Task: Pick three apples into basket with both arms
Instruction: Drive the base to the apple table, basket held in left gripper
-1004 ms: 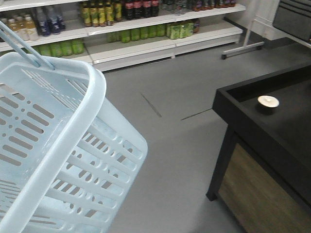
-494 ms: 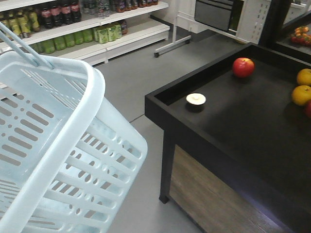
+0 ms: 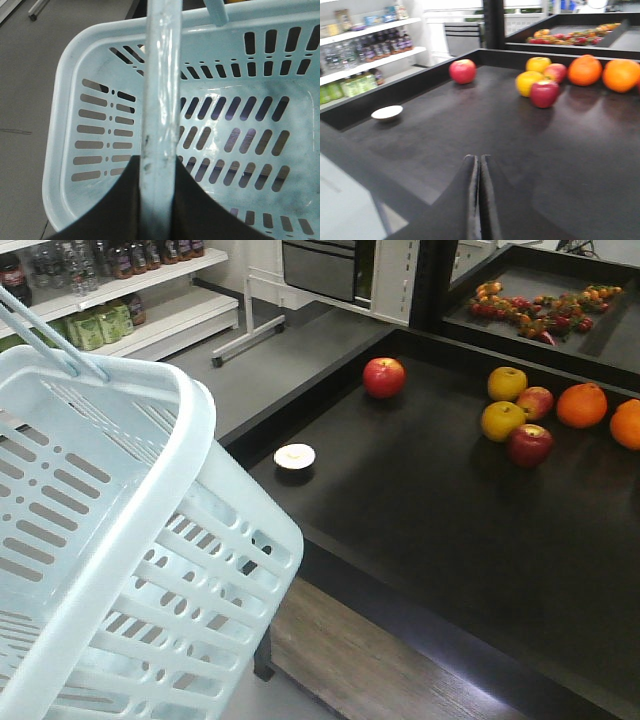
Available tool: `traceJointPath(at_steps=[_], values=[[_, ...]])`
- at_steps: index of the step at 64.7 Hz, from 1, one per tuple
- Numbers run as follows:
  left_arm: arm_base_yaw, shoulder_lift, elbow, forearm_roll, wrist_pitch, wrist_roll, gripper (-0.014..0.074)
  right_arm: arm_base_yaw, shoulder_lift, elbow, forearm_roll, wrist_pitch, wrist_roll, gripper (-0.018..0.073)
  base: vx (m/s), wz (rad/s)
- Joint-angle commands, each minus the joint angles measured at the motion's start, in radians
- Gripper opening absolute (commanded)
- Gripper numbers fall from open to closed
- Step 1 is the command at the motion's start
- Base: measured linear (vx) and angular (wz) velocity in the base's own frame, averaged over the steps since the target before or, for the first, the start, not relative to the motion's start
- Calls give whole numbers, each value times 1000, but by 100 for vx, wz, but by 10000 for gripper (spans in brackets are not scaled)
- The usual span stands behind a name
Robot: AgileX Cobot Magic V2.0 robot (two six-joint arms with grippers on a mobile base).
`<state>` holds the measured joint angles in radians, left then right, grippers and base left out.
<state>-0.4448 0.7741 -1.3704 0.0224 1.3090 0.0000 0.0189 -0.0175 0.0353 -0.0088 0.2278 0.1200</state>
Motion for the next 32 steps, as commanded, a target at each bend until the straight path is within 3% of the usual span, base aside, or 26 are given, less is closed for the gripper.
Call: traceJointPath(at_steps=[1, 32], values=[[-6, -3, -23, -7, -58, -13, -6, -8, -4, 6, -2, -73, 0, -9, 9, -37], [-6, -3, -23, -7, -58, -13, -6, -8, -4, 6, -2, -73, 0, -9, 9, -37]])
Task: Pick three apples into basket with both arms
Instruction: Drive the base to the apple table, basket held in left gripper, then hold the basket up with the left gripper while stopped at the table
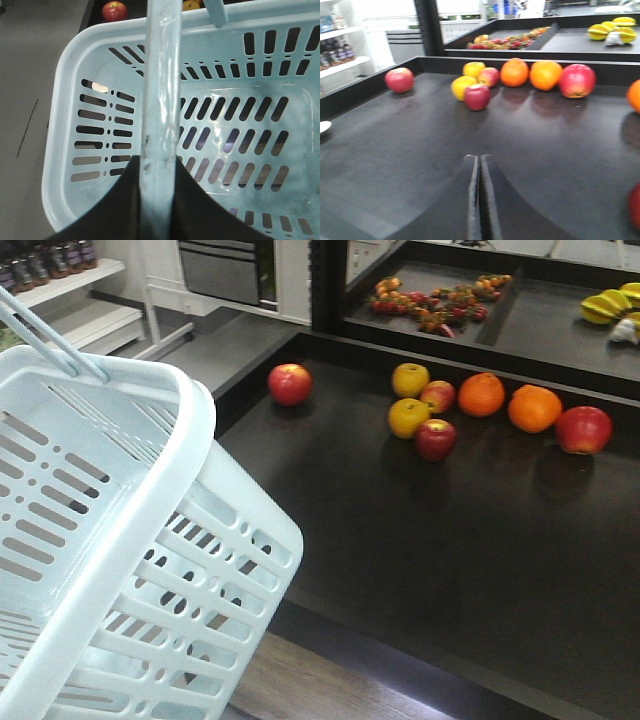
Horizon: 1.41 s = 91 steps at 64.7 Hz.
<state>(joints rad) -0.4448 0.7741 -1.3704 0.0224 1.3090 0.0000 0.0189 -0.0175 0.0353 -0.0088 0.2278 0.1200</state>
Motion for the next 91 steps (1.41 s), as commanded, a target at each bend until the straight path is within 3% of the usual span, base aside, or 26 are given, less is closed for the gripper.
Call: traceJointPath(at_steps=[1, 91], values=[[-6, -3, -23, -7, -58, -13, -6, -8, -4, 6, -2, -73, 0, -9, 8, -35], [-6, -3, -23, -7, -58, -13, -6, -8, -4, 6, -2, -73, 0, -9, 8, -29]])
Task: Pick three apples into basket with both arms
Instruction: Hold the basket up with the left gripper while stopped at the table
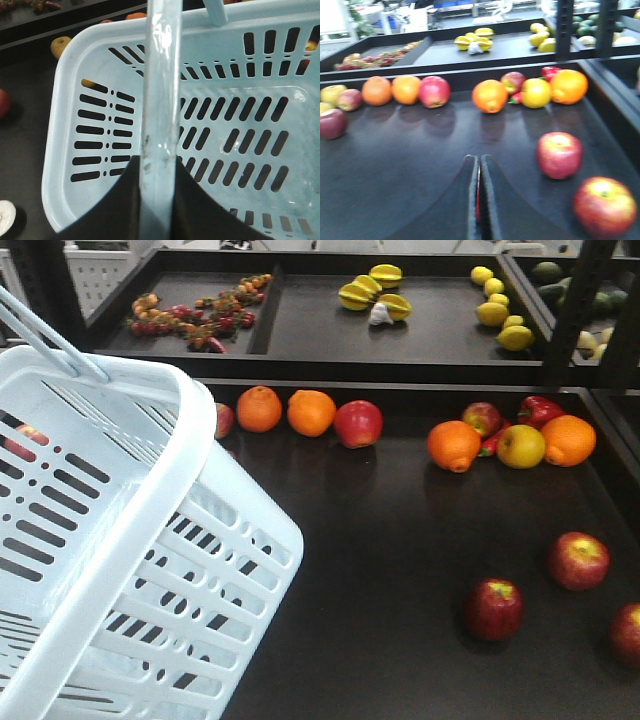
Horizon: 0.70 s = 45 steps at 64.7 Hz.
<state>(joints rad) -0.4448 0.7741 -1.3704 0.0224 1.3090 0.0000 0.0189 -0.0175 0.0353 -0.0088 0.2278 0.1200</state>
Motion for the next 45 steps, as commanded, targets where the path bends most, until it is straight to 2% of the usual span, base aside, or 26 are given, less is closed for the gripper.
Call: traceJointPath(at_steps=[1, 45], values=[[-6, -3, -23, -7, -58, -13, -6, -8, -4, 6, -2, -73, 0, -9, 8, -29], [-6, -3, -23, -7, -58, -13, -6, -8, -4, 6, -2, -73, 0, -9, 5, -16]])
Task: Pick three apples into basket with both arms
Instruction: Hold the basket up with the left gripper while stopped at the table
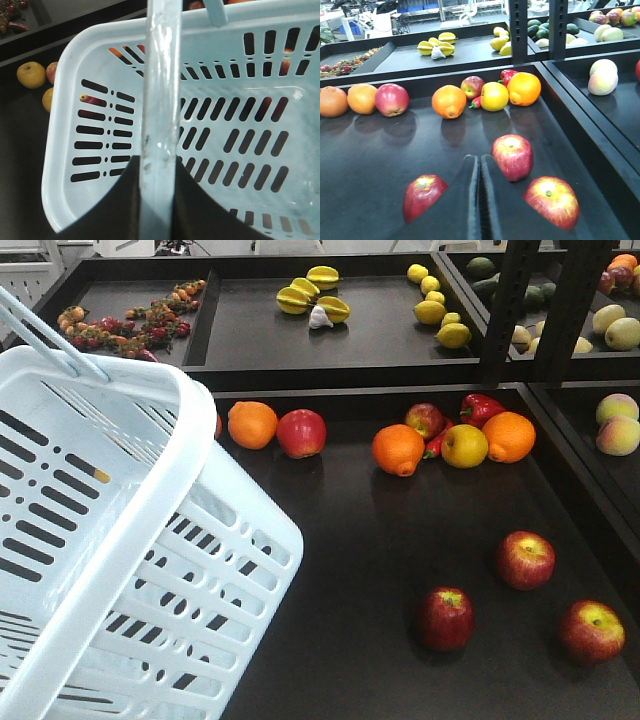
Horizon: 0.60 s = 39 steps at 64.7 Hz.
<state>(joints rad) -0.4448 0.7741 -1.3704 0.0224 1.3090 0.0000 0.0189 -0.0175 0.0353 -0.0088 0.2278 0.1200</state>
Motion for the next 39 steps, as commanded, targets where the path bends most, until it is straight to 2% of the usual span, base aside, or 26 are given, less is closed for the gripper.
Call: traceJointPath(at_steps=[1, 39], values=[[-6, -3, -23, -7, -58, -13, -6, -8, -4, 6, -2, -73, 0, -9, 4, -6], [-6, -3, -23, -7, -58, -13, -6, -8, -4, 6, -2, -73, 0, -9, 2, -3]])
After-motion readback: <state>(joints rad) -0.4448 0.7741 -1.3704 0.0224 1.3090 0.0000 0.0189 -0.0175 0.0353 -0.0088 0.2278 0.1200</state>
